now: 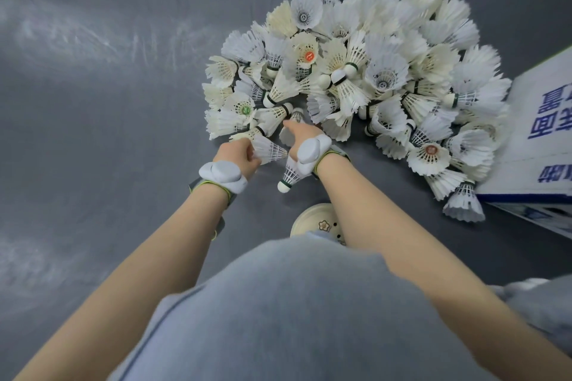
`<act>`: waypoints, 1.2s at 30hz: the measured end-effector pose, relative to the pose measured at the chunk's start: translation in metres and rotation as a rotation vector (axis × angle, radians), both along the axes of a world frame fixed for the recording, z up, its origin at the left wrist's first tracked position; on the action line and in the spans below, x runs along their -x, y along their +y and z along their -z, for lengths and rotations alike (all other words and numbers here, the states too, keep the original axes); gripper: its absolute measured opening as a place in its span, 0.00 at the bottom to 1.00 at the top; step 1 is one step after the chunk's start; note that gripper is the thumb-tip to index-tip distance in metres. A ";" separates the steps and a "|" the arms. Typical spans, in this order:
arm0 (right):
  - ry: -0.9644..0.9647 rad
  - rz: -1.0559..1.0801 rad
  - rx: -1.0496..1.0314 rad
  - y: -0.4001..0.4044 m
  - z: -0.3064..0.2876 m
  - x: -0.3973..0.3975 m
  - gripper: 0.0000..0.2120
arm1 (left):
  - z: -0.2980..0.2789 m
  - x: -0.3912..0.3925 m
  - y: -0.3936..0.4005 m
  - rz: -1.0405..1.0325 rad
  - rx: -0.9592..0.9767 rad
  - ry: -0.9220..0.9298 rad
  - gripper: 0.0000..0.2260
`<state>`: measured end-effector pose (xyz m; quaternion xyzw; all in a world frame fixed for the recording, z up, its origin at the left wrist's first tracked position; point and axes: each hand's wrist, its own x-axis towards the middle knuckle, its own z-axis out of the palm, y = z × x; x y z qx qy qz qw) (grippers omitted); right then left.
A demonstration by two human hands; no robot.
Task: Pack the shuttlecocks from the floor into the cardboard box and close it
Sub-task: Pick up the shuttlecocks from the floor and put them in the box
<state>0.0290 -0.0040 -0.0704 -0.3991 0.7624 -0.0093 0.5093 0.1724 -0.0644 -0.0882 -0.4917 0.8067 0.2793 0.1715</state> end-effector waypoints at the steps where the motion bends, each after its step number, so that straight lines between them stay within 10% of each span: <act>1: -0.006 -0.002 -0.028 0.002 -0.001 -0.001 0.29 | -0.001 -0.001 -0.001 0.002 0.000 -0.009 0.03; 12: 0.179 0.026 0.174 0.018 -0.145 0.020 0.21 | -0.119 0.016 0.003 0.012 0.190 0.220 0.03; 25: 0.749 0.213 0.776 0.140 -0.351 0.097 0.21 | -0.330 0.132 0.091 0.128 0.403 0.960 0.06; 36: 0.942 0.790 0.755 0.276 -0.344 0.167 0.25 | -0.334 0.249 0.225 0.365 0.209 1.026 0.06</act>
